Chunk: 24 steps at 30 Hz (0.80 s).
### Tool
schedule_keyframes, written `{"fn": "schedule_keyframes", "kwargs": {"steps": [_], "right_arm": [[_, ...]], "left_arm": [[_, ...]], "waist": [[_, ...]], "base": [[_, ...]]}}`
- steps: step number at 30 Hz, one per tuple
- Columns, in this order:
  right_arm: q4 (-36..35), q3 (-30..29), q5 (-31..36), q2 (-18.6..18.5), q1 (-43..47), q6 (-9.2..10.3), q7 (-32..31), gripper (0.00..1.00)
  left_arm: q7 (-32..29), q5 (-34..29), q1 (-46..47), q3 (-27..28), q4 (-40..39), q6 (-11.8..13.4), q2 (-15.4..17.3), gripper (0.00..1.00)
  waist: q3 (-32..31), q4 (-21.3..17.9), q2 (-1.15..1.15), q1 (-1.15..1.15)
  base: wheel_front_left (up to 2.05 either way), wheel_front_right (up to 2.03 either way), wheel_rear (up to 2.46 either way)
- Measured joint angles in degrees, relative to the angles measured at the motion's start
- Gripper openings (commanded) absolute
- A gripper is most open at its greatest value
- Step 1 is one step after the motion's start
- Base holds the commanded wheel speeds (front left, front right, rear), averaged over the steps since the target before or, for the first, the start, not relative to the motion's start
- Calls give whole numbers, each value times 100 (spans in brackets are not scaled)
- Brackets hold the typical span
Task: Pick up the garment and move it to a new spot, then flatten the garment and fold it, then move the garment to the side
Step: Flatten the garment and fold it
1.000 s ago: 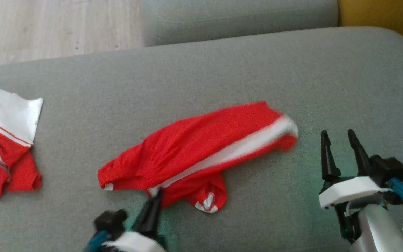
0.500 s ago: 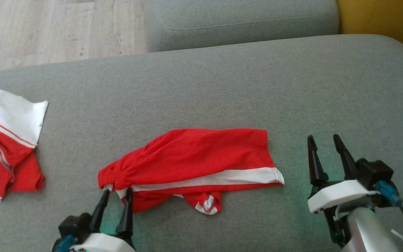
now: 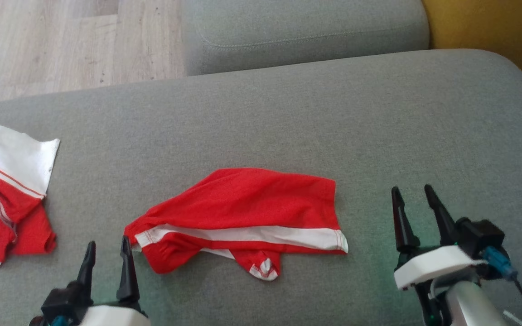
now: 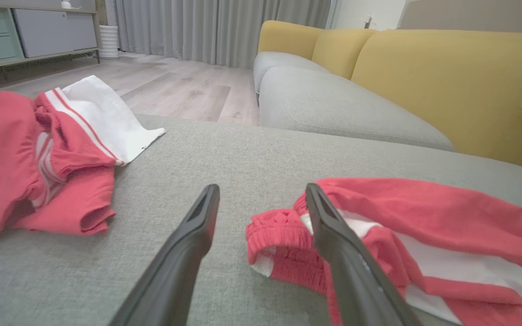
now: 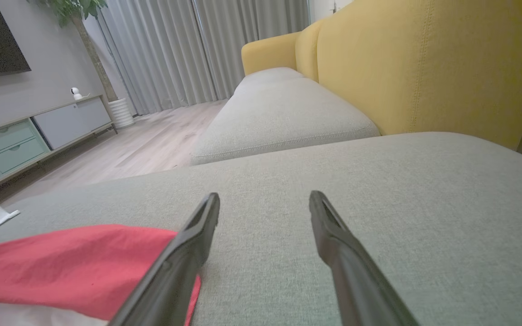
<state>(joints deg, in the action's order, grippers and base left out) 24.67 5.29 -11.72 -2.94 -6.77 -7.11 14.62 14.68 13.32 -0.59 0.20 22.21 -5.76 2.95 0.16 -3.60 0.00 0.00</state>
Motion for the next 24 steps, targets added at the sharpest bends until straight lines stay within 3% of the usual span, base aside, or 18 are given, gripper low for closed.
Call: {"fn": "schedule_keyframes", "kwargs": {"steps": [6, 15, 21, 24], "right_arm": [[-68, 99, -32, 2, 63, 0, 1, 100], [-47, 276, -37, 2, 62, 0, 1, 100], [1015, 1373, -601, 29, 51, 0, 0, 100], [1401, 1616, -890, 23, -13, 0, 0, 100]], "left_arm": [[1, -385, -107, 144, -214, 98, -14, 100], [1, -422, -109, 35, -267, 224, -15, 100], [1, -312, -109, -127, -254, 230, -16, 100], [1, -266, -108, -218, -235, 230, -16, 100]], "waist": [[-44, -20, 0, 0], [-8, -37, 0, 0], [65, 52, 0, 0], [103, 118, 0, 0]], "base": [[0, 0, 0], [0, 0, 0], [0, 0, 0], [0, 0, 0]]}}
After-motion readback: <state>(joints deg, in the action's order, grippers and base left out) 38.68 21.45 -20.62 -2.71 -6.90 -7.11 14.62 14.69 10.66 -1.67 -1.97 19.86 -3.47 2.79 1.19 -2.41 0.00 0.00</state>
